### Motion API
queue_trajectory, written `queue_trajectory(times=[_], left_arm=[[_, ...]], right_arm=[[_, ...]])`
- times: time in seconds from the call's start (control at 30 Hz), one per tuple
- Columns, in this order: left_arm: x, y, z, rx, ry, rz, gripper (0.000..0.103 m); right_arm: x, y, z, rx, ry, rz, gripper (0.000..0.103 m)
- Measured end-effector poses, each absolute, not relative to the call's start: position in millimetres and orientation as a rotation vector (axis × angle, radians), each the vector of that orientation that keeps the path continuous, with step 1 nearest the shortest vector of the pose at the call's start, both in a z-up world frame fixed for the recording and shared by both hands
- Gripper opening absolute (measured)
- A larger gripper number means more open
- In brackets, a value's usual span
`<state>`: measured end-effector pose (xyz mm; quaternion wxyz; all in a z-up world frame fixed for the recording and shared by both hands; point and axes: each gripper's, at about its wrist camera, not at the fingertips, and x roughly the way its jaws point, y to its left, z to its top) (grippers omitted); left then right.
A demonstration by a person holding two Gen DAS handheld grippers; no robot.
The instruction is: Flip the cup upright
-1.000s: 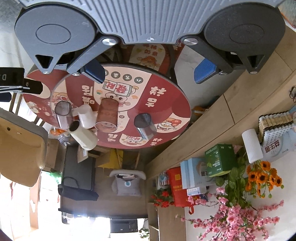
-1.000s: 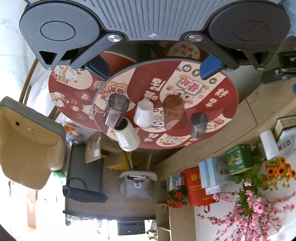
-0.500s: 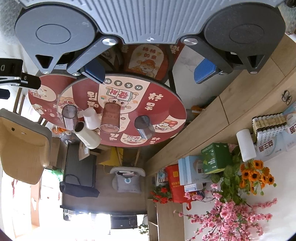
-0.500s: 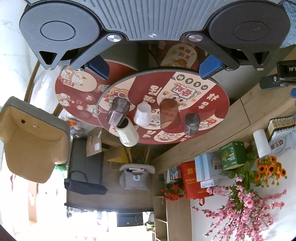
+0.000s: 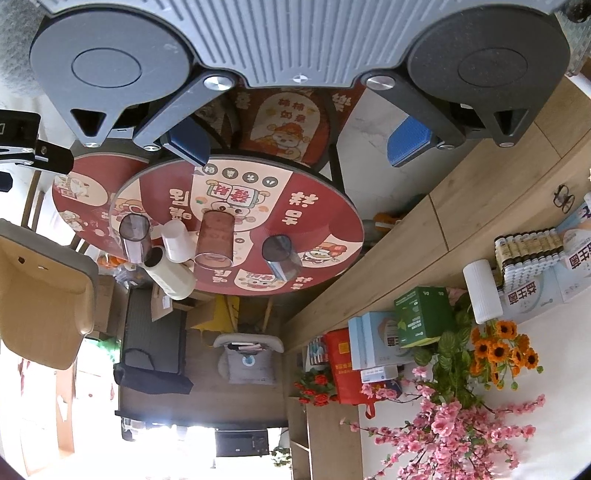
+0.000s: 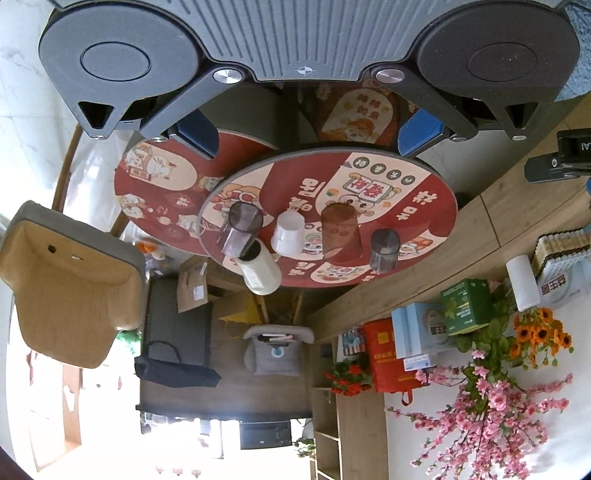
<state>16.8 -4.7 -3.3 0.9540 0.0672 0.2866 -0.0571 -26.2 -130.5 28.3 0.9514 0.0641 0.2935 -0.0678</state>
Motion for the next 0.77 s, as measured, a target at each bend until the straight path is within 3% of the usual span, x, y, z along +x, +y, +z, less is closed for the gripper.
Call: queue_trajectory(times=[0.77], left_arm=[[15.7, -5.8, -5.6, 0.143, 0.583, -0.112, 0.103]], right_arm=[[-25.9, -136.4, 23.0, 0.143, 0.595, -0.153, 0.103]])
